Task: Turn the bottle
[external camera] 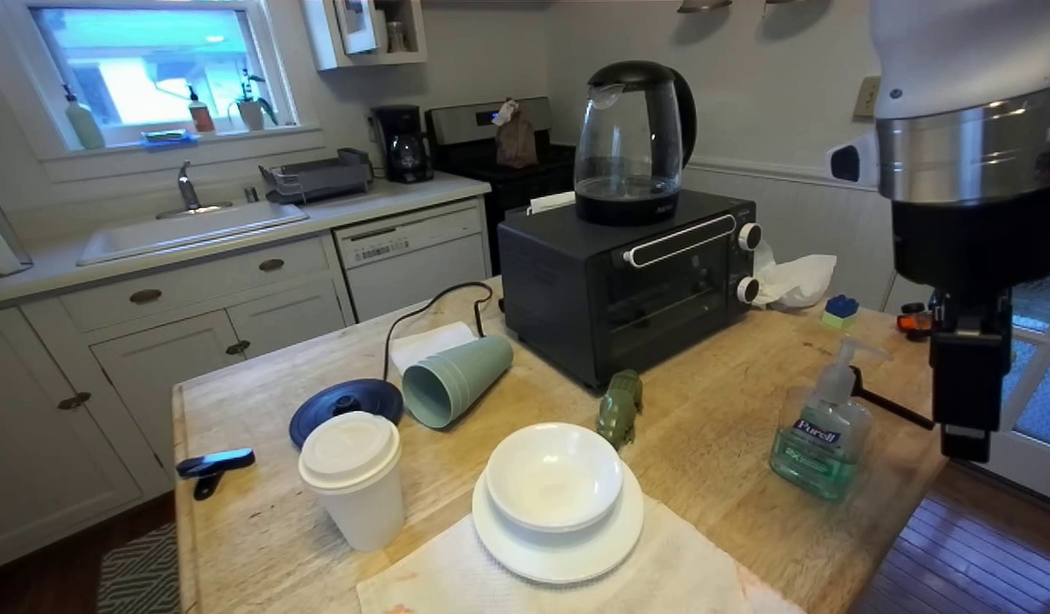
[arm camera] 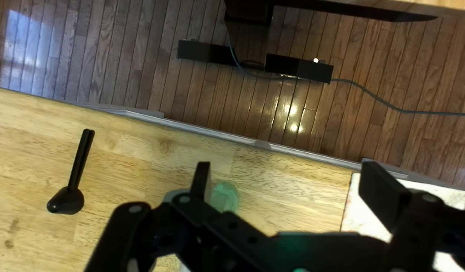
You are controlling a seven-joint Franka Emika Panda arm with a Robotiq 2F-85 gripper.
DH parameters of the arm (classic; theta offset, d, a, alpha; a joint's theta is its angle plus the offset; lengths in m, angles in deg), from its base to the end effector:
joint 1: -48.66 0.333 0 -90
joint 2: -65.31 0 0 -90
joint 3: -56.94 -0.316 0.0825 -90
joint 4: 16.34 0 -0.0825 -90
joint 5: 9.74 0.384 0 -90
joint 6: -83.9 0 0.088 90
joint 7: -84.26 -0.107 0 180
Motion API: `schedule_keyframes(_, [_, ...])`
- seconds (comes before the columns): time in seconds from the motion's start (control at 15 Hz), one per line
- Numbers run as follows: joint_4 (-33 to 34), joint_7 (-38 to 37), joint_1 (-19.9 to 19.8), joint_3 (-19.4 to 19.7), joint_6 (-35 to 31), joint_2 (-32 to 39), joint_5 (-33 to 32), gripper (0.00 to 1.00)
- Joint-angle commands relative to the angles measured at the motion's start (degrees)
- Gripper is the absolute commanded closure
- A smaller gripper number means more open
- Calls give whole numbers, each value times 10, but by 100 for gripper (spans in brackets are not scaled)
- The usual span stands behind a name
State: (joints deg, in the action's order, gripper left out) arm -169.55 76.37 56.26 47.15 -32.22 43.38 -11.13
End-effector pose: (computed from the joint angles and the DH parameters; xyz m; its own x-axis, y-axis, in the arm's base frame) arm 0.3437 0.1019 0.3376 0.9576 0.1379 -0.2529 0.1719 -0.9781 0.1174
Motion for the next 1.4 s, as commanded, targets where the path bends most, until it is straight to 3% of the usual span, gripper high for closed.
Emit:
schedule_keyframes(0.0, [-1, 29, -10, 12, -36, 29, -26, 0])
schedule_keyframes(0.53, [-2, 21, -31, 20, -89, 53, -87, 0])
schedule_keyframes(1.0, [-17, -45, -53, 25, -180, 54, -75, 0])
schedule_keyframes(1.33, [-16, -67, -64, 23, -174, 54, -81, 0])
